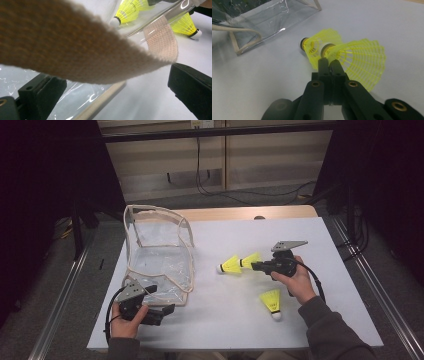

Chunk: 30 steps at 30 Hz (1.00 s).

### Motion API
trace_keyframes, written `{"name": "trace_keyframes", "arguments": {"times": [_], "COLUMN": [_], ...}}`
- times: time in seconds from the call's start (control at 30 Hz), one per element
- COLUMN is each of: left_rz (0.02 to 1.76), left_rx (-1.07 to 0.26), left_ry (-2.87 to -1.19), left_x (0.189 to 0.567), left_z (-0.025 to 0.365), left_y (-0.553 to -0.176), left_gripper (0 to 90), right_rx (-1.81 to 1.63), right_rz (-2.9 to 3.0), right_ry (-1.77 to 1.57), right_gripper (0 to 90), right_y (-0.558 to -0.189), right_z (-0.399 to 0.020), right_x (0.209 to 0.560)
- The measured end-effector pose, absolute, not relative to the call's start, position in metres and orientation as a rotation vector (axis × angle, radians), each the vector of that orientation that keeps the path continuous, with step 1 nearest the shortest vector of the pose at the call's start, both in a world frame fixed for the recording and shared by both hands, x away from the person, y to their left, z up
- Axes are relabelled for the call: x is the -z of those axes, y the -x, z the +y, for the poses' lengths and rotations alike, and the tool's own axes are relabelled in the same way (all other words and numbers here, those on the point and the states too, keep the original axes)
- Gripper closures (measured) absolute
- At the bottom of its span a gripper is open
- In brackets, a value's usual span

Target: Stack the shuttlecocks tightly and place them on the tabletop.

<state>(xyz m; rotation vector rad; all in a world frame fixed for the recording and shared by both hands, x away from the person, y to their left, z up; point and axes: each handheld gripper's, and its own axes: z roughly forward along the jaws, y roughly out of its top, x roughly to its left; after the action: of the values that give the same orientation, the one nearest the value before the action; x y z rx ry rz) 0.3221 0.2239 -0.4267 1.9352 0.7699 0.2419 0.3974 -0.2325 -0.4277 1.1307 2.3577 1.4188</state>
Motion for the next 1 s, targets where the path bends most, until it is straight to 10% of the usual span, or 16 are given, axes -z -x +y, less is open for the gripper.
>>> {"name": "trace_keyframes", "arguments": {"times": [1.0], "left_rz": [0.771], "left_rx": [-0.242], "left_ry": [-1.933], "left_x": [0.427], "left_z": [0.224], "left_y": [-0.322], "left_gripper": [1.8], "right_rx": [-1.427], "right_rz": [2.392], "right_ry": [-1.104], "right_gripper": [89.4], "right_y": [-0.400], "right_z": [-0.221], "right_x": [0.429]}}
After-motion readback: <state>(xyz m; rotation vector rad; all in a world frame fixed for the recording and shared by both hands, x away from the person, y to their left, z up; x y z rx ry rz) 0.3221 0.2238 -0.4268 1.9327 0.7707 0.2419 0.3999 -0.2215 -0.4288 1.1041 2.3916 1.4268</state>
